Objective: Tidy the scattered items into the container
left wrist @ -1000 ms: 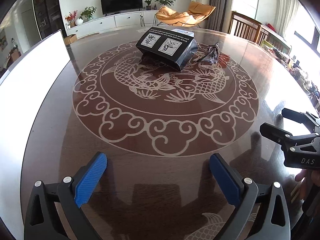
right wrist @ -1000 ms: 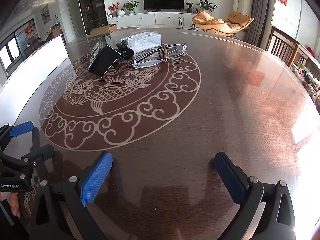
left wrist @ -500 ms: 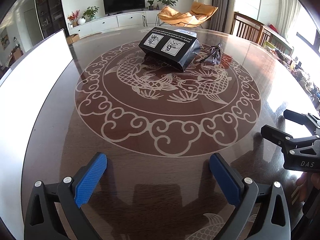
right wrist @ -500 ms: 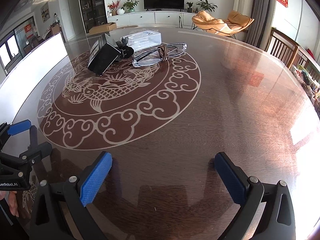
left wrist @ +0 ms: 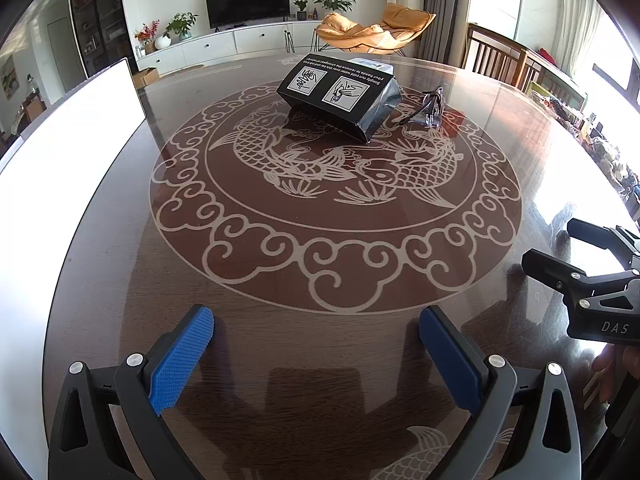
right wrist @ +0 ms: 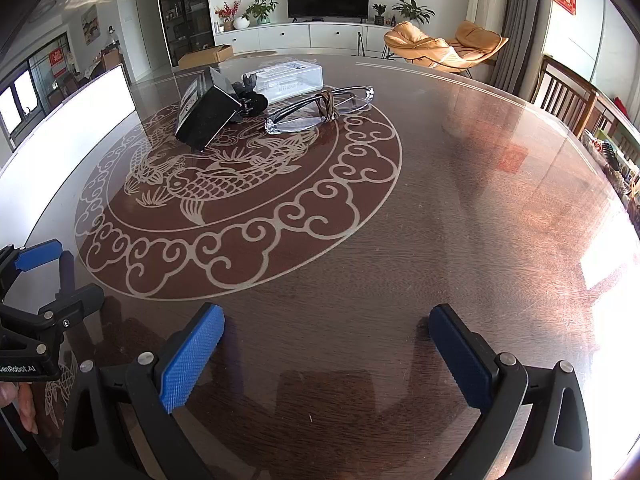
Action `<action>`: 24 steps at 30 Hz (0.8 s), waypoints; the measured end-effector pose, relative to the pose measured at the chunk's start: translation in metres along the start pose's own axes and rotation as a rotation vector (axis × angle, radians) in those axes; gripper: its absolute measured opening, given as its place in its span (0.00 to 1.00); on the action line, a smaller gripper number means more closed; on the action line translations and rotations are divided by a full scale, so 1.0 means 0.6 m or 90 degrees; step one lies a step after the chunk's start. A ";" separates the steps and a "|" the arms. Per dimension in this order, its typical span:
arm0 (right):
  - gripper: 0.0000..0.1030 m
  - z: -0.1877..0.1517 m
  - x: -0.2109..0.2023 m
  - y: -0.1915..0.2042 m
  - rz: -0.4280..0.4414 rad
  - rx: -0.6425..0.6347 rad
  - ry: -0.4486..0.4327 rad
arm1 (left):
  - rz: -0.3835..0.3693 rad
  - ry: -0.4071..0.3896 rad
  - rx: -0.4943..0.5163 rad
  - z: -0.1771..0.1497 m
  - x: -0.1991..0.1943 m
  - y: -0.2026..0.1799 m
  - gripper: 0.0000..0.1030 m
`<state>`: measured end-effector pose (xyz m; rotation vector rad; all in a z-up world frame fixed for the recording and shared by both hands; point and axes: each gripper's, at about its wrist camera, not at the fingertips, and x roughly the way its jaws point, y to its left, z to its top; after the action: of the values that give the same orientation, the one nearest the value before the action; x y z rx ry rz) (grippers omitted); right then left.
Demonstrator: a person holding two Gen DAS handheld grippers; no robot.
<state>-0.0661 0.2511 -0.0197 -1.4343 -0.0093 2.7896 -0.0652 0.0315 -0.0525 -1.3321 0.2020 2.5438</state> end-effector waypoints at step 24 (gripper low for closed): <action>1.00 0.013 0.008 -0.003 0.000 0.001 0.012 | -0.004 0.002 0.005 -0.005 -0.004 0.003 1.00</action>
<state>-0.0754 0.2526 -0.0189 -1.4608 -0.0077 2.7749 -0.0621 0.0287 -0.0521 -1.3308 0.2082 2.5327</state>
